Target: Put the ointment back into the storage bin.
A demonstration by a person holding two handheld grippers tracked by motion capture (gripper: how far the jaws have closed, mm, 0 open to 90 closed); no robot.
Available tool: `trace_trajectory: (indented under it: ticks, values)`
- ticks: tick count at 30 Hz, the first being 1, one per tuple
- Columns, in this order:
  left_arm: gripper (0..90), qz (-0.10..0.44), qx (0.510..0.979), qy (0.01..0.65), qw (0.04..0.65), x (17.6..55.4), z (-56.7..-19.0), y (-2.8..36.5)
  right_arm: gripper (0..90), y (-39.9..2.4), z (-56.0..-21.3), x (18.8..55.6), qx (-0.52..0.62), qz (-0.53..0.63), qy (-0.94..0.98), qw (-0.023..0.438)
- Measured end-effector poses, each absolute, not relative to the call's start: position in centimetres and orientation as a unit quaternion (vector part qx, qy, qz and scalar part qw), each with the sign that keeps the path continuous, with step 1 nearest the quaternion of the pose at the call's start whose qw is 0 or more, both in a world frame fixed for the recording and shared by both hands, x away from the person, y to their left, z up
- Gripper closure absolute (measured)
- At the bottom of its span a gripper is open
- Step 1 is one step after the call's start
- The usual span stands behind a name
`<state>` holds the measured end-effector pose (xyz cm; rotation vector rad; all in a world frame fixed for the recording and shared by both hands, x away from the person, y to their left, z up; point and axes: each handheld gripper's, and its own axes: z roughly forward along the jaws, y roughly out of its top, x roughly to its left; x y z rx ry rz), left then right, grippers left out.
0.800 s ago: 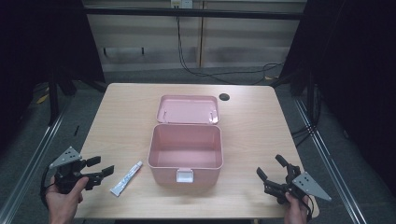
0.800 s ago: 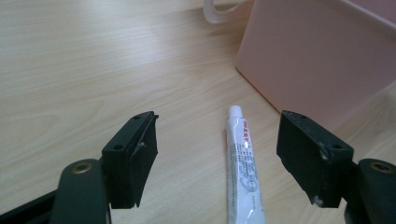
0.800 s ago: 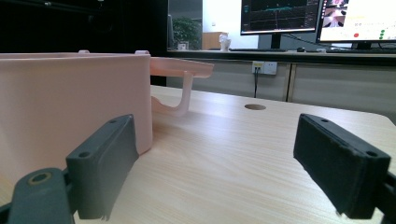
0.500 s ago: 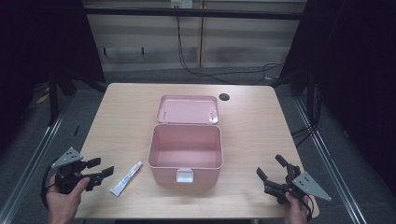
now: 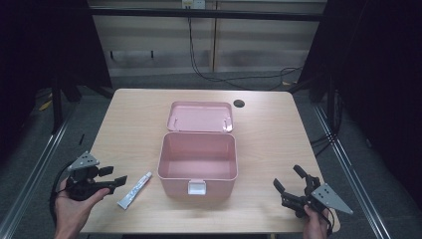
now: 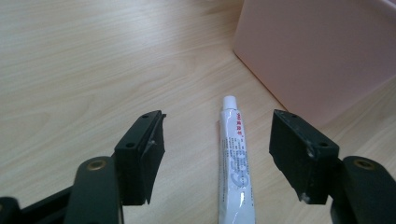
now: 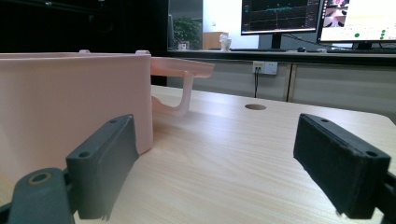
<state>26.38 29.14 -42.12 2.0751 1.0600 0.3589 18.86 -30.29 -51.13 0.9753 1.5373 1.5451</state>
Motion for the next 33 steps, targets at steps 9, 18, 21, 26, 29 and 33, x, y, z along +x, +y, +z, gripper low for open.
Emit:
trace_trajectory:
  ticks: [9, 18, 21, 26, 29, 33]
  values:
    - [42.6, 0.09, 0.829, 0.419, 0.358, 27.2, -41.3, 27.8, 12.7, -30.3, -51.1, 18.9, 0.38, 0.602, 0.598, 0.367]
    - [50.4, 0.058, 0.843, 0.44, 0.305, 28.0, -41.5, 26.9, 12.7, -30.3, -51.1, 18.9, 0.381, 0.602, 0.598, 0.368]
    - [49.9, 0.057, 0.855, 0.435, 0.277, 28.4, -41.8, 26.3, 12.7, -30.3, -51.1, 18.8, 0.381, 0.6, 0.599, 0.368]
    - [49.7, 0.051, 0.868, 0.435, 0.235, 29.2, -42.1, 25.6, 12.7, -30.3, -51.1, 18.9, 0.382, 0.6, 0.599, 0.367]
    - [50.6, 0.047, 0.871, 0.435, 0.225, 29.5, -42.4, 25.3, 12.8, -30.3, -51.1, 18.9, 0.382, 0.6, 0.599, 0.367]
    - [51.3, 0.026, 0.879, 0.433, 0.197, 30.0, -43.1, 24.5, 12.7, -30.3, -51.1, 18.9, 0.382, 0.601, 0.599, 0.368]
